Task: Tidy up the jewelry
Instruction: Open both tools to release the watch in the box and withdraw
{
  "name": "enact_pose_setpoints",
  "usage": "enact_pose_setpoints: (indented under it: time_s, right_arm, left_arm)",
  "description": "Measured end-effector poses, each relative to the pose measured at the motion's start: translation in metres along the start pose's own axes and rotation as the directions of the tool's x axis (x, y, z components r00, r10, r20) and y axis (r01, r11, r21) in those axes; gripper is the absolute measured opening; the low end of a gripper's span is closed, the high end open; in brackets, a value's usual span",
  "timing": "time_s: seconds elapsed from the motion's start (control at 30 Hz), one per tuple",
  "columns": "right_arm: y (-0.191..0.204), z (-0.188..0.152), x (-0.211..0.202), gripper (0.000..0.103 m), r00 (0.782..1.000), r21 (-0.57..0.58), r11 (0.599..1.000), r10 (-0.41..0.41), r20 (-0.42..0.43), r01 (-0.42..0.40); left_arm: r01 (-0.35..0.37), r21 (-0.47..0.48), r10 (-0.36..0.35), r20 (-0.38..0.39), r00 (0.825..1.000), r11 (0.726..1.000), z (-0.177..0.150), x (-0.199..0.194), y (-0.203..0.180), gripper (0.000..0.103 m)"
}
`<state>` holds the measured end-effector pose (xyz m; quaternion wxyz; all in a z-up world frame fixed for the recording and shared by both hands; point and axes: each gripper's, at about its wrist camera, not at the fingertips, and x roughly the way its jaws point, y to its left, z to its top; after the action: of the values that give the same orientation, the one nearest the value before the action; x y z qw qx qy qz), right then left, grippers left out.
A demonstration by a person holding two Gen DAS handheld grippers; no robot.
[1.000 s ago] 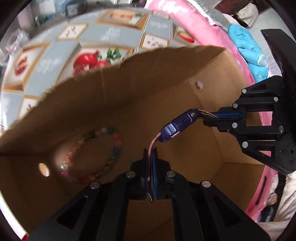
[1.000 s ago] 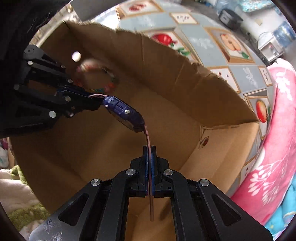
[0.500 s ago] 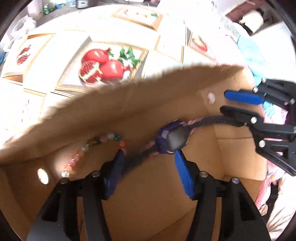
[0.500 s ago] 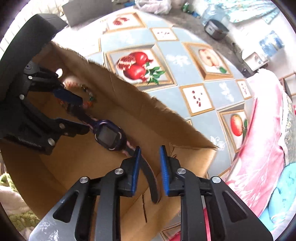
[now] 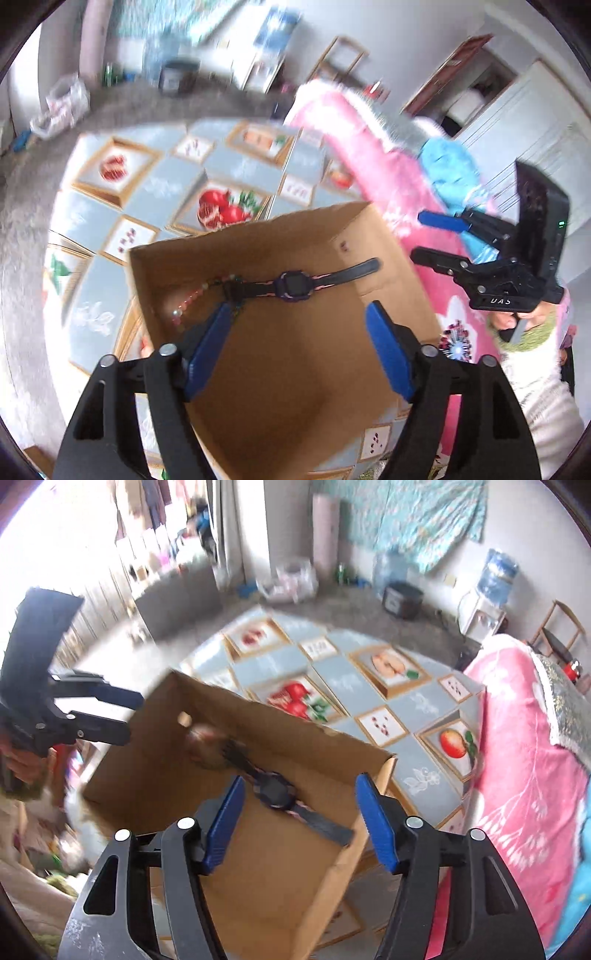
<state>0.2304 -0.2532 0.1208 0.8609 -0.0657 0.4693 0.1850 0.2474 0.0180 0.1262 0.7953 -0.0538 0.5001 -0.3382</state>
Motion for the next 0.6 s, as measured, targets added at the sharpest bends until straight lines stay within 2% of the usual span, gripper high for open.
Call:
enact_pose_setpoints:
  time_s: [0.07, 0.17, 0.3, 0.37, 0.43, 0.5, 0.6]
  right_arm:
    - [0.015, -0.016, -0.031, 0.069, 0.996, 0.03, 0.999, 0.038, 0.083, -0.04]
    - [0.036, -0.041, -0.052, 0.077, 0.983, 0.033, 0.994, 0.099, 0.153, -0.105]
    - [0.078, -0.101, -0.063, 0.085, 0.962, 0.019, 0.984, 0.169, 0.213, -0.177]
    - [0.097, -0.132, -0.051, 0.088, 0.964, 0.042, 0.981, 0.181, 0.193, -0.192]
    - [0.115, -0.155, -0.03, 0.088, 0.981, 0.05, 0.988, 0.136, 0.136, -0.144]
    - [0.132, -0.177, -0.001, 0.088, 0.992, 0.068, 0.992, 0.103, 0.078, -0.109]
    - [0.151, -0.198, 0.034, 0.087, 0.999, 0.098, 0.994, 0.053, -0.002, -0.053]
  left_arm:
    - [0.003, 0.02, -0.005, 0.075, 0.997, 1.0, -0.021, -0.027, -0.004, 0.082]
    - [-0.015, 0.05, 0.006, 0.167, 0.986, 0.999, -0.06, -0.056, -0.011, 0.088]
    - [-0.087, 0.091, 0.064, 0.237, 0.969, 0.992, -0.119, -0.073, -0.017, 0.097]
    - [-0.108, 0.092, 0.086, 0.225, 0.971, 0.99, -0.149, -0.066, -0.019, 0.097]
    - [-0.105, 0.047, 0.095, 0.169, 0.981, 0.993, -0.172, -0.045, -0.012, 0.097]
    - [-0.157, 0.005, 0.156, 0.109, 0.982, 0.988, -0.191, -0.017, -0.003, 0.097]
    - [-0.293, -0.043, 0.294, 0.022, 0.956, 0.955, -0.209, 0.031, 0.012, 0.097]
